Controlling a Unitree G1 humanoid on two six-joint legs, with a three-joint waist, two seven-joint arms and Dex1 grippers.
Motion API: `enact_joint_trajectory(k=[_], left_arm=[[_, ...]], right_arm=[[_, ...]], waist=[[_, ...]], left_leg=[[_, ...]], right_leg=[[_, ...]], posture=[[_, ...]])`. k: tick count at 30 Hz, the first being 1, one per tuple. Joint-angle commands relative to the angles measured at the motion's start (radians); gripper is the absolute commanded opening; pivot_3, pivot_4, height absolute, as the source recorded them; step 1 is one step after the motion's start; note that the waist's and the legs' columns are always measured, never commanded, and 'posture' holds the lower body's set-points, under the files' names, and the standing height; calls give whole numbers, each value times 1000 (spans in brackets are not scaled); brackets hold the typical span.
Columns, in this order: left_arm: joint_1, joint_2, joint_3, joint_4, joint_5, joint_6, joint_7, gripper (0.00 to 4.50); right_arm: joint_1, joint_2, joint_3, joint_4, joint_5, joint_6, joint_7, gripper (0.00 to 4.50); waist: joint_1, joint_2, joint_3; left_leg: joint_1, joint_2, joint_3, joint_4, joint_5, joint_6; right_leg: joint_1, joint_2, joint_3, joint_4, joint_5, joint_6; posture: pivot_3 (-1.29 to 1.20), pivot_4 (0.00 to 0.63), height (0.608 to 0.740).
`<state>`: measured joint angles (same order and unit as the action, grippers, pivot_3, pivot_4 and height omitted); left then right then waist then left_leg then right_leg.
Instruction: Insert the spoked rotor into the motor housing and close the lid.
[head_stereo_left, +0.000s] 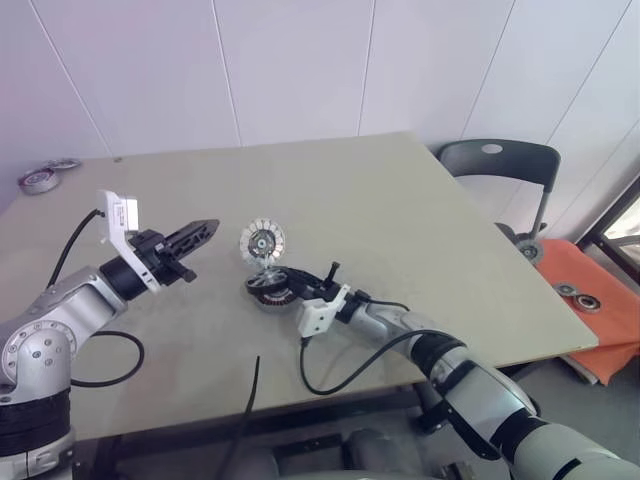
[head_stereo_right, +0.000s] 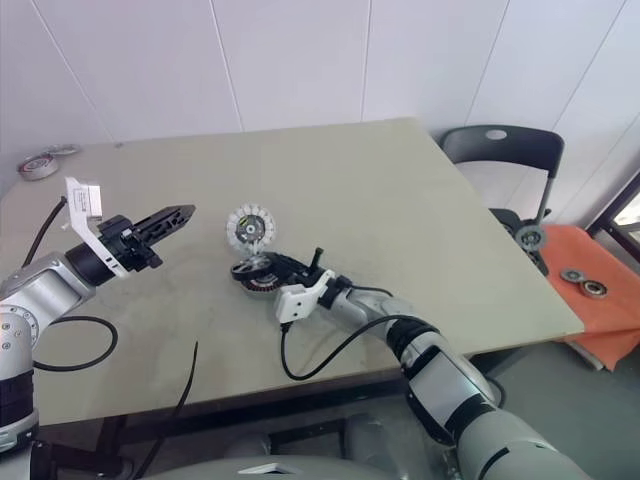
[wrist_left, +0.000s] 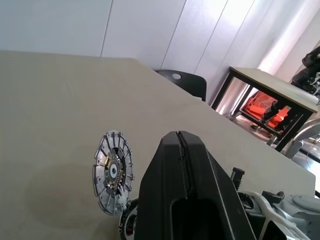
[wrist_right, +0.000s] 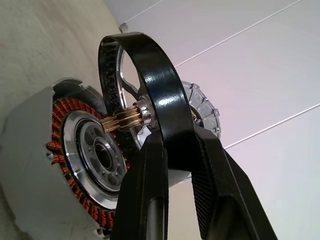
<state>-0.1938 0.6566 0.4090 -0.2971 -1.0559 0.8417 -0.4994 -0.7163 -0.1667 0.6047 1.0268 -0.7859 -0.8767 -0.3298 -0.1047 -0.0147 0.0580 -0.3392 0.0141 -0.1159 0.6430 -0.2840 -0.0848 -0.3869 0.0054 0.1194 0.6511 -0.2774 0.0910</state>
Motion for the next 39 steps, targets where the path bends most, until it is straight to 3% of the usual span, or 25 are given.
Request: enact_joint_trajectory(k=[1, 11, 39], left_arm=[[-3, -1, 19, -35, -3, -17, 3, 0], [6, -12, 14, -39, 0, -20, 5, 0], [10, -23, 11, -40, 20, -25, 1, 0]], right_arm=[[-46, 15, 3, -22, -21, 21, -62, 391], [-58, 4, 11, -18, -39, 33, -138, 391], [-50, 18, 37, 35, -32, 23, -109, 391]], waist=[[0, 0, 0], [1, 0, 0], [-3, 0, 0]], left_leg=[[0, 0, 0, 0, 0, 0], [0, 0, 0, 0, 0, 0], [0, 0, 0, 0, 0, 0]], right_leg=[[0, 0, 0, 0, 0, 0], [0, 0, 0, 0, 0, 0], [-1, 0, 0, -1, 0, 0]], posture=[[0, 0, 740], [0, 0, 740], [0, 0, 740]])
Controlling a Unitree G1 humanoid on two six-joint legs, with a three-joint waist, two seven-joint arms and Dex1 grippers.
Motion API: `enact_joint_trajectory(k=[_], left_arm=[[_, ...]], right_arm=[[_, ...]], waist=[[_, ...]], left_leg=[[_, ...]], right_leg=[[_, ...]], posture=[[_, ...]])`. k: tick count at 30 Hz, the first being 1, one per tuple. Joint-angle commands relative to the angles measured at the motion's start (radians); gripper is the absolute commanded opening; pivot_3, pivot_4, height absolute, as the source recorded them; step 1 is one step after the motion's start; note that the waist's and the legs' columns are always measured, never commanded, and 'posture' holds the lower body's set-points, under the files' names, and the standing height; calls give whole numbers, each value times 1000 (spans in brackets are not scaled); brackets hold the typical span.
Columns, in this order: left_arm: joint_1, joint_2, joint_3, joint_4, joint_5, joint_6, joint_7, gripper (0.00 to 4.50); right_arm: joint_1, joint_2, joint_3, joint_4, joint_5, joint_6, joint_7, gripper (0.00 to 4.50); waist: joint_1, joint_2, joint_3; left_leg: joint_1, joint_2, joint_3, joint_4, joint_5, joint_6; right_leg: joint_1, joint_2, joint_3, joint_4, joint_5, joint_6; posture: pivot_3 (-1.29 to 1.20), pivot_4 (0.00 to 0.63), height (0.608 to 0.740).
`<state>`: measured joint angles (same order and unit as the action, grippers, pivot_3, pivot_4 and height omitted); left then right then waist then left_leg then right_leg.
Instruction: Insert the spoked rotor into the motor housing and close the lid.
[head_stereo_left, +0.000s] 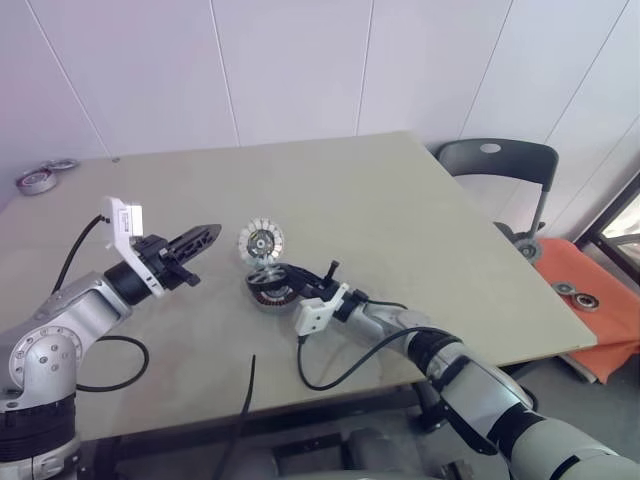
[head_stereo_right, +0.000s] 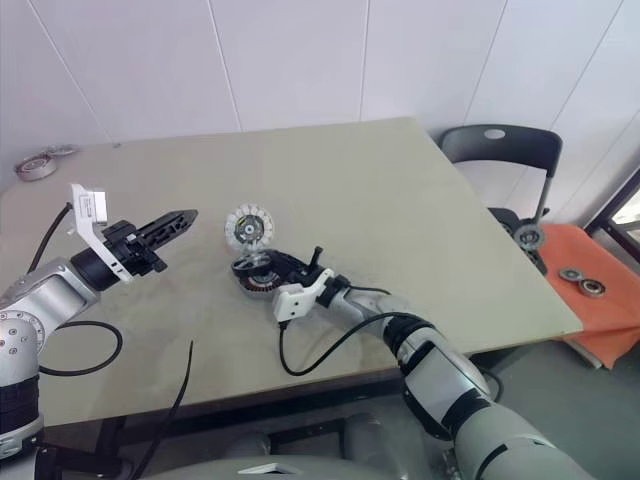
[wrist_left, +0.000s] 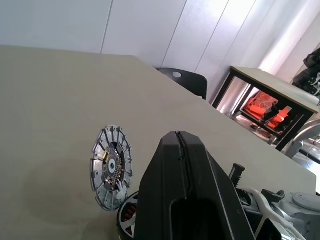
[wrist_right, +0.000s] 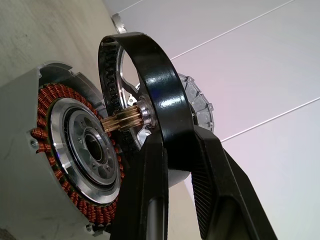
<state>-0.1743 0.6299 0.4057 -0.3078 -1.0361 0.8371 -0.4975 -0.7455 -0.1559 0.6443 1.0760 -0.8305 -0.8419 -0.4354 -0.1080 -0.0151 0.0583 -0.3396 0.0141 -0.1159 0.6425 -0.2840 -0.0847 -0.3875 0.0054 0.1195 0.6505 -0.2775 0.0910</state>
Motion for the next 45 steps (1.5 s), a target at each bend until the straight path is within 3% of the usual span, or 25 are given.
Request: enact_joint_trajectory(k=[1, 10, 17, 45], left_arm=[[-8, 2, 15, -32, 0, -21, 0, 0], [-8, 1, 15, -31, 0, -21, -1, 0], [-12, 1, 15, -27, 2, -23, -3, 0], [-30, -37, -9, -14, 26, -48, -1, 0]], right_arm=[[-20, 6, -3, -15, 13, -12, -4, 391], [-22, 0, 6, -15, -4, -1, -22, 391], [-26, -3, 12, -8, -8, 14, -21, 2625], [-72, -154, -7, -48, 14, -105, 62, 2625]], waist=[[0, 0, 0], [-1, 0, 0], [-1, 0, 0], [-14, -3, 1]], left_leg=[[0, 0, 0, 0, 0, 0], [0, 0, 0, 0, 0, 0], [0, 0, 0, 0, 0, 0], [1, 0, 0, -9, 0, 0]], right_leg=[[0, 0, 0, 0, 0, 0], [0, 0, 0, 0, 0, 0], [0, 0, 0, 0, 0, 0], [-2, 0, 1, -4, 1, 0]], posture=[[0, 0, 740], [0, 0, 740], [0, 0, 740], [0, 0, 740]])
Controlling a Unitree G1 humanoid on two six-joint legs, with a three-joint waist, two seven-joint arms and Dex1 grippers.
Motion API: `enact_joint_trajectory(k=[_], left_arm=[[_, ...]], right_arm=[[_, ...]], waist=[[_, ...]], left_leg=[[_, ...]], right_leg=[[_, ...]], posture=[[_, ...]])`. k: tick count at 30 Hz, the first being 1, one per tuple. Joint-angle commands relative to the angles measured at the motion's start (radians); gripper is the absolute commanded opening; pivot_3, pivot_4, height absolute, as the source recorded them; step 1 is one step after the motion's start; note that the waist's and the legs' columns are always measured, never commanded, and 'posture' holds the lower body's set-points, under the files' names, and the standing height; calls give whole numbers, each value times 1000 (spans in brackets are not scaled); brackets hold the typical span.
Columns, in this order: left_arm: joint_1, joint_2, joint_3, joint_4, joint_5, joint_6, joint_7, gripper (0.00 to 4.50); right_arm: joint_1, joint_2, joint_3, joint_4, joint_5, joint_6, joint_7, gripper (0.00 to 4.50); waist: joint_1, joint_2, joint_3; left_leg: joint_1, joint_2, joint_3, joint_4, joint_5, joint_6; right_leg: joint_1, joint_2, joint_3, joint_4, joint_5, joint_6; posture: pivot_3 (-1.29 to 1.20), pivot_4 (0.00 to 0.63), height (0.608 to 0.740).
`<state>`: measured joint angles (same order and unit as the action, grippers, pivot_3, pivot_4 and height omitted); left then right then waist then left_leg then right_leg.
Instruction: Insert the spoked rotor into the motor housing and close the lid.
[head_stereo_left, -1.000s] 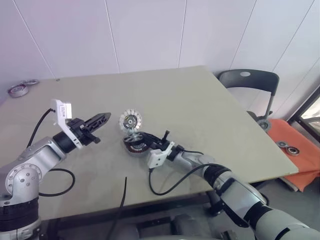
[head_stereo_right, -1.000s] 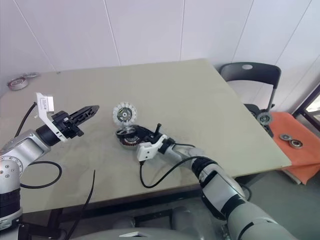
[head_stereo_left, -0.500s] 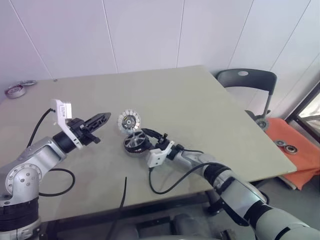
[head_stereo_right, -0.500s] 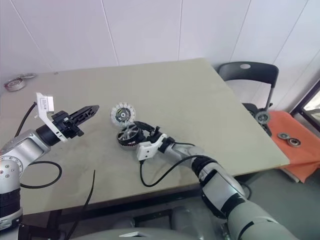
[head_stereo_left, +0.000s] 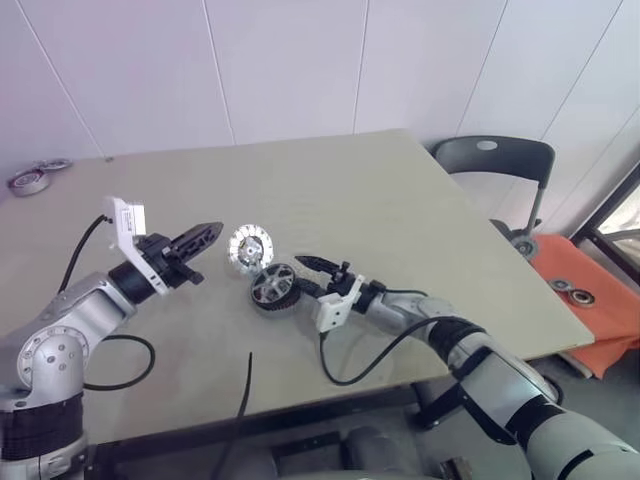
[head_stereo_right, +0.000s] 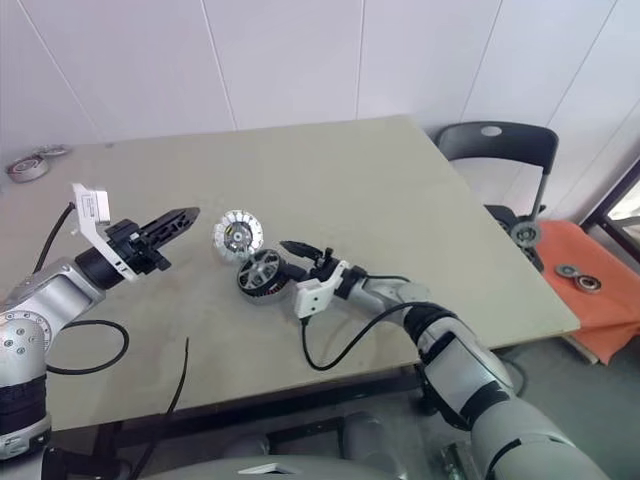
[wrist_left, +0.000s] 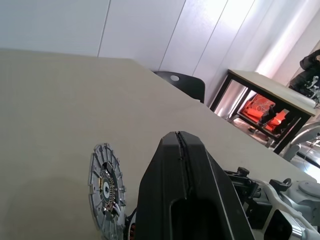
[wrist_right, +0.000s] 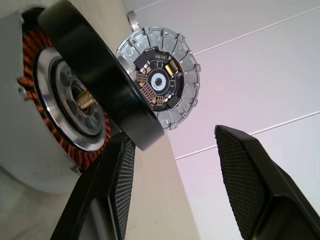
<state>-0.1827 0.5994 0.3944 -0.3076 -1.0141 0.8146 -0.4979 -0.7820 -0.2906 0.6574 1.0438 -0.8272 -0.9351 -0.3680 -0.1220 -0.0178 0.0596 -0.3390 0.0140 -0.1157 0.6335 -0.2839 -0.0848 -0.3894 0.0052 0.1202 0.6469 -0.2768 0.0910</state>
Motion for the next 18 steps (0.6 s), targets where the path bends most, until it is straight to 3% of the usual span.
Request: enact_joint_trajectory(k=[1, 8, 10, 11, 13, 15, 18], left_arm=[[-23, -9, 2, -14, 6, -27, 0, 0], [-18, -22, -1, -19, 4, -37, 6, 0], [-19, -27, -2, -20, 5, -40, 8, 0], [-17, -28, -1, -21, 4, -41, 8, 0], [-19, -35, -4, -20, 6, -45, 13, 0], [-17, -42, -6, -22, 7, -48, 16, 0], [-10, -51, -10, -34, 5, -47, 21, 0]], right_arm=[[-38, -26, -16, -9, 2, -8, -10, 2625], [-65, -79, 12, 58, -56, 40, -32, 2625], [-75, -84, -19, 87, -5, 37, 37, 2625], [-75, -70, -59, 104, 63, 41, 118, 2625], [-86, 5, -212, 132, 312, 160, 435, 2625], [-100, 86, -357, 74, 558, 347, 734, 2625], [-106, 164, -489, -139, 825, 718, 1022, 2625]], waist=[[0, 0, 0], [0, 0, 0], [1, -1, 0], [0, -2, 0], [-4, -2, 1], [-12, -2, 1], [-10, -1, 2]], left_leg=[[0, 0, 0, 0, 0, 0], [0, 0, 0, -1, 0, 0], [0, 0, 0, -1, 0, 0], [0, 0, 0, -1, 0, 0], [1, 0, 0, -1, 0, 0], [2, 0, 0, -1, 0, 0], [2, 1, 0, -1, 0, 0]], right_leg=[[0, 0, 0, 0, 0, 0], [0, 0, 0, -1, 0, -1], [0, 0, 0, -1, 0, -1], [0, 0, 0, -1, 0, -1], [1, 0, 1, -1, 0, -1], [2, 0, 0, 0, 3, 1], [1, 0, 0, 1, 4, 0]], posture=[[0, 0, 740], [0, 0, 740], [0, 0, 740], [0, 0, 740], [0, 0, 740], [0, 0, 740], [0, 0, 740]])
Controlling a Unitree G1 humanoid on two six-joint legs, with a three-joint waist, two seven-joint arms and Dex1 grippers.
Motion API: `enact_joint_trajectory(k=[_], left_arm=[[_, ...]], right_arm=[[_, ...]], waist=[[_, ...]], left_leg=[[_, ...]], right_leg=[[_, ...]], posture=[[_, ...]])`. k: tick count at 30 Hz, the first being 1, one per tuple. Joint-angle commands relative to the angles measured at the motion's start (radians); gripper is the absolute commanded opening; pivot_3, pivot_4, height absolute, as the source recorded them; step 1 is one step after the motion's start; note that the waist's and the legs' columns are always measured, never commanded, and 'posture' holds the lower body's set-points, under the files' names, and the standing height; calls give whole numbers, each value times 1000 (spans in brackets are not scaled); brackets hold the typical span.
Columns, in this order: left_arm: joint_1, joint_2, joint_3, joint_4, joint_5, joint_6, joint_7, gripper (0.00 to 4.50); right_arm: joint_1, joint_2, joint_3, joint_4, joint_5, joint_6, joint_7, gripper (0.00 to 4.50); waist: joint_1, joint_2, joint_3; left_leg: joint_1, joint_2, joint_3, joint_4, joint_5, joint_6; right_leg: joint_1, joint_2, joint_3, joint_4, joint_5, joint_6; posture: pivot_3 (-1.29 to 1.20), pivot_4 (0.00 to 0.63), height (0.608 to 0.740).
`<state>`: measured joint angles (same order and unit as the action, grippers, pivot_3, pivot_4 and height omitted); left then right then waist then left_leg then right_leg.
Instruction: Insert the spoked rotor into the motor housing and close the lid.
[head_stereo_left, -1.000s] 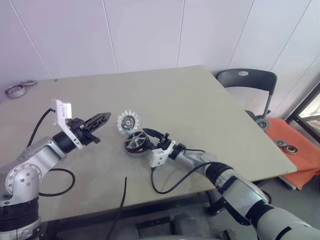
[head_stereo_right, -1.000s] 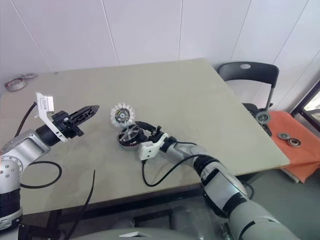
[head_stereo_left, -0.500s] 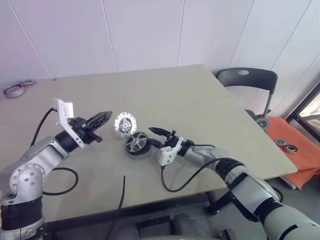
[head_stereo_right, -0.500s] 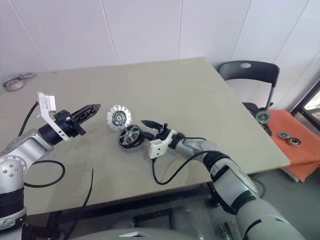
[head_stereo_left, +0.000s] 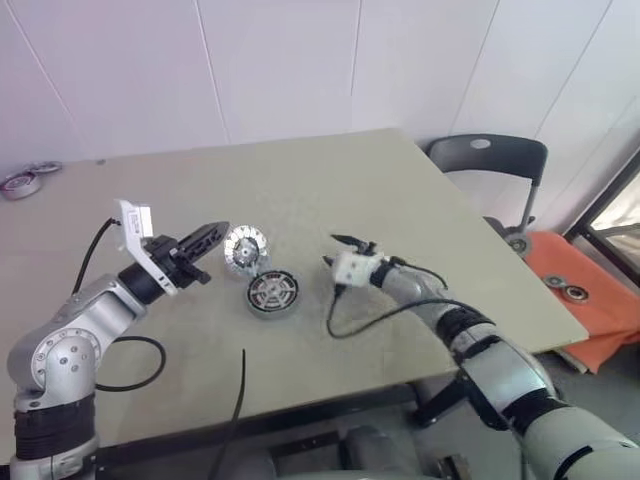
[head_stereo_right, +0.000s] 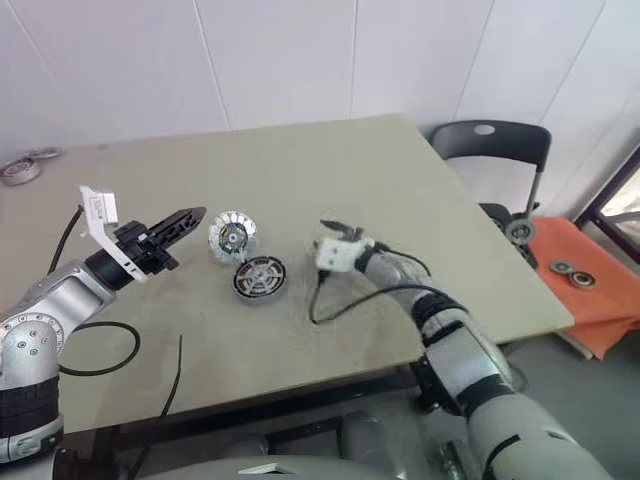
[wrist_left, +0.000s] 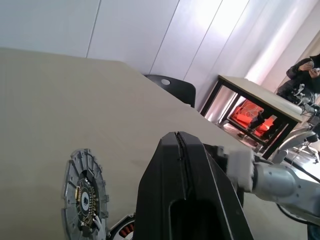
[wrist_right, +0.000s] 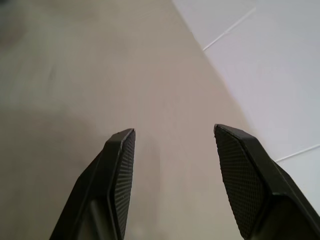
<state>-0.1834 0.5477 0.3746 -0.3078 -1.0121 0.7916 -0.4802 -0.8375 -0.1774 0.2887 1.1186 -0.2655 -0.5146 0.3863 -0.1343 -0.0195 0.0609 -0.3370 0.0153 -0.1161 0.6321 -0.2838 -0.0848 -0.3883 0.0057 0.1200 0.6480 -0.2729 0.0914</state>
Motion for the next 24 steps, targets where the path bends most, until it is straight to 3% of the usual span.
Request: enact_joint_trajectory(k=[1, 4, 10, 14, 24], left_arm=[[-4, 2, 10, -38, -1, -20, 2, 0], [23, 22, 19, -56, -17, 1, -10, 0], [67, 73, 53, -69, -46, 27, -29, 0], [80, 92, 74, -67, -58, 34, -28, 0], [91, 80, 83, -100, -80, 24, 15, 0]], right_arm=[[-35, 58, -131, -299, 311, 386, 329, 2625], [27, 49, -124, -548, 421, 627, 469, 2010], [82, -27, -23, -760, 494, 878, 726, 46], [63, -38, 13, -715, 470, 887, 779, 46], [-7, 117, 38, -487, 386, 760, 722, 46]], waist=[[8, 2, 1], [23, 4, 2], [39, 5, 3], [34, 6, 3], [32, 6, 3]], left_leg=[[-1, 0, -1, 0, 0, 0], [-3, 0, -3, -1, 0, 0], [-4, 0, -3, -2, 0, 0], [-3, 0, -2, -2, 0, 0], [-5, 0, -2, -3, 0, 0]], right_leg=[[-1, 0, -1, 1, 0, 0], [-1, -1, -4, -1, 0, 0], [-3, -1, -5, -3, -4, 3], [-3, -1, -4, -2, -5, 1], [-5, -1, -4, -3, -3, 3]], posture=[[0, 0, 740], [0, 0, 740], [0, 0, 740], [0, 0, 740], [0, 0, 740]])
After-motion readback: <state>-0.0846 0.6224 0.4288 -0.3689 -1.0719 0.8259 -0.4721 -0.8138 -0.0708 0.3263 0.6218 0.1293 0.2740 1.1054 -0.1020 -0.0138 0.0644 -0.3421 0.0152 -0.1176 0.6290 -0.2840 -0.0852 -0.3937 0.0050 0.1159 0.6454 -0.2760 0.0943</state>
